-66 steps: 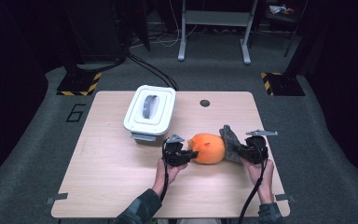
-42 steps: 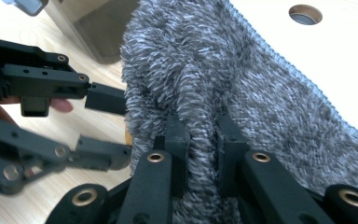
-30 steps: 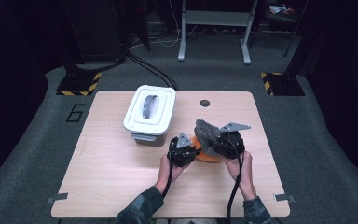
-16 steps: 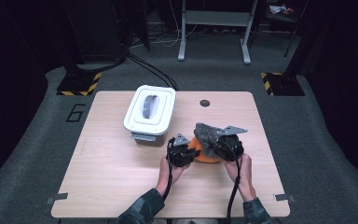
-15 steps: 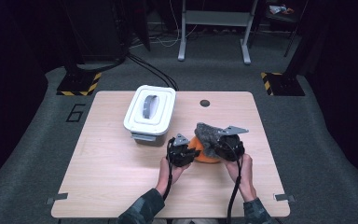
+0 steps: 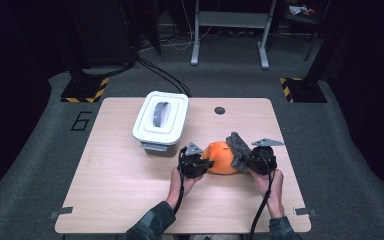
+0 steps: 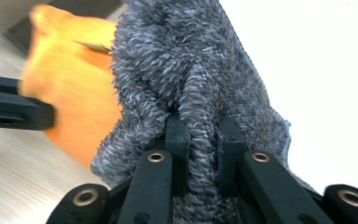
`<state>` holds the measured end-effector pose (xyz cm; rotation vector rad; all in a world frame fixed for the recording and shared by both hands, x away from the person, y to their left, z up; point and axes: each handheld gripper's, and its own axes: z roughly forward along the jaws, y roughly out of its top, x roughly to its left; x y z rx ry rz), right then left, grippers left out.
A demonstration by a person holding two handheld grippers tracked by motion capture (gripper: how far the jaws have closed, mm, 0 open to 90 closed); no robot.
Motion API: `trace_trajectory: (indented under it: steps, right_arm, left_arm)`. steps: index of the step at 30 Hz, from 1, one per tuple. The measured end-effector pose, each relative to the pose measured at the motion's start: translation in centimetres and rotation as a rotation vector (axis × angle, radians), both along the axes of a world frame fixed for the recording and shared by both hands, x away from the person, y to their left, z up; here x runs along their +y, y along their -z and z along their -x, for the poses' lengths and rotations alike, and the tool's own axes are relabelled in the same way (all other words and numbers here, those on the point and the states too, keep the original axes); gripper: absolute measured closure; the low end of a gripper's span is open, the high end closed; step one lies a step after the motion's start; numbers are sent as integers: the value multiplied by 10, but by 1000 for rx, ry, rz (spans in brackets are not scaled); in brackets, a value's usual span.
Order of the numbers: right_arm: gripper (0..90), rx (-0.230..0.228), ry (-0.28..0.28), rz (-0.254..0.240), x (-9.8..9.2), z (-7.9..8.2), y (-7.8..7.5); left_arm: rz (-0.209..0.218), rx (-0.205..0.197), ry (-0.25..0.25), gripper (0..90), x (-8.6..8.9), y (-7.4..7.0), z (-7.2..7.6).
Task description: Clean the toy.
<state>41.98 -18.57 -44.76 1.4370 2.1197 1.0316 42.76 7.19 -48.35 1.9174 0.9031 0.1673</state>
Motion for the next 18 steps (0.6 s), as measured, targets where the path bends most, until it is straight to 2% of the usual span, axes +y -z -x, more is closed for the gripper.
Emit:
trace_trajectory:
  steps: [3,7,13,17,18]
  right_arm:
    - [792,26,22,-12,-8,-4,9]
    - [792,62,47,-3,-14,-9,20]
    - [791,128,72,1,-17,-20,40]
    - [790,155,79,10,-14,-25,50]
    - [790,148,75,13,-14,-26,50]
  left_arm:
    - [2,4,2,815,0,0,0]
    - [-3,7,8,815,2,0,-1]
    - [5,13,13,812,2,1,-2]
    - [9,18,9,811,3,1,-2]
    - [13,19,8,810,3,0,-2]
